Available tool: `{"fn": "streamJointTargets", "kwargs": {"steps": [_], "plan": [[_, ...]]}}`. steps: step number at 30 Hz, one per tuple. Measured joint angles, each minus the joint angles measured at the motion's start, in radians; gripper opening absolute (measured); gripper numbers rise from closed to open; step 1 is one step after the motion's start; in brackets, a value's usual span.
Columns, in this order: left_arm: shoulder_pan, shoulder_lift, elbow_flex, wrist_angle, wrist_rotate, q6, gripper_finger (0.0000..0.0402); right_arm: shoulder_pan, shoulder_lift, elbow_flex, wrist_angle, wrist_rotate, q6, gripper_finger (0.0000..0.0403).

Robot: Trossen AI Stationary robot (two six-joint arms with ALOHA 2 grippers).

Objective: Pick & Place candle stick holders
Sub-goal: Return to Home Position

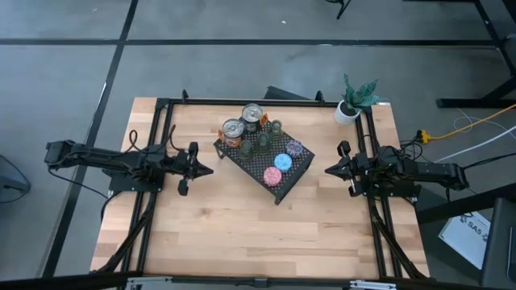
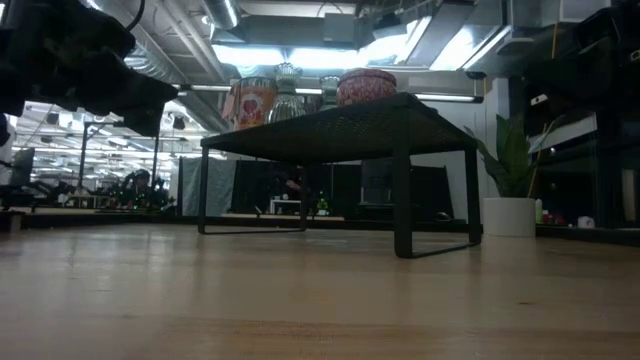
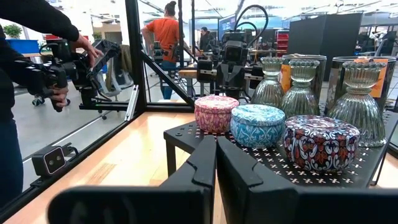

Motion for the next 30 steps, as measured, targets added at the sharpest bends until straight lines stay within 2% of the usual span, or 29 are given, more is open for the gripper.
{"fn": "streamJointTargets", "kwargs": {"steps": [16,30], "plan": [[0.0,-0.22,0.0,-0.267,-0.001,0.0,0.0001,0.0,0.0,0.0,0.0,0.0,0.0,0.0016],[0.0,-0.365,0.0,-0.381,-0.011,0.001,0.0003,0.0,0.0,0.0,0.0,0.0,0.0,0.0016]]}}
